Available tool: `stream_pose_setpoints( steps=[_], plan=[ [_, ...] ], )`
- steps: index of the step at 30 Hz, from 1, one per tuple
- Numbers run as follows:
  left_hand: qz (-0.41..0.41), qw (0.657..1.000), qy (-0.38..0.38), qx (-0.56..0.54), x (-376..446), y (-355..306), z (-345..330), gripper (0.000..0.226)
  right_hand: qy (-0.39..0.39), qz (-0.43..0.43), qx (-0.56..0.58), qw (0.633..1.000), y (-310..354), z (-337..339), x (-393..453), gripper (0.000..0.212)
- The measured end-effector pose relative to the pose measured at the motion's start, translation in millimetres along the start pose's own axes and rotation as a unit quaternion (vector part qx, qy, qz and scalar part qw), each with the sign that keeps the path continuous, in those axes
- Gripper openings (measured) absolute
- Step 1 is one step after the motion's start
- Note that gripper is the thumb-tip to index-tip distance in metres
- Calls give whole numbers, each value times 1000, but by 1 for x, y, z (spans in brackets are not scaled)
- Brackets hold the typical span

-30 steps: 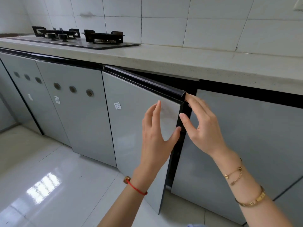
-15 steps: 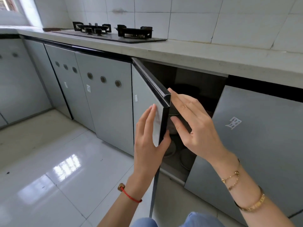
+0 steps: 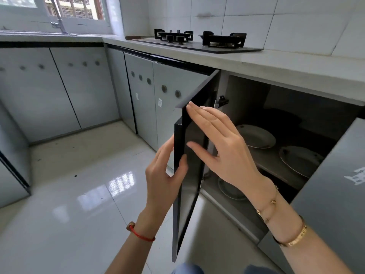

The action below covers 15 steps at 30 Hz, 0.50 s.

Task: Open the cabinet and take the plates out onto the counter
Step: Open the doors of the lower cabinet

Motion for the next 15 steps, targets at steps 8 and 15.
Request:
stream_pose_setpoints(
  steps=[8, 15],
  plan=[
    [64, 996, -37, 46, 20, 47, 35, 47, 10, 9, 24, 1000, 2, -59, 39, 57],
    [84, 995, -35, 40, 46, 88, 48, 50, 50, -2, 15, 999, -5, -103, 66, 70]
  ],
)
Point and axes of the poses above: each hand's wrist, its own x-axis towards the middle knuckle, its own z-axis out of the back of the hand, y = z × x, the point moved 7 cm from there along x, towards the middle knuckle, and after that the axes turned 12 degrees about x, right-handed, at the moved point
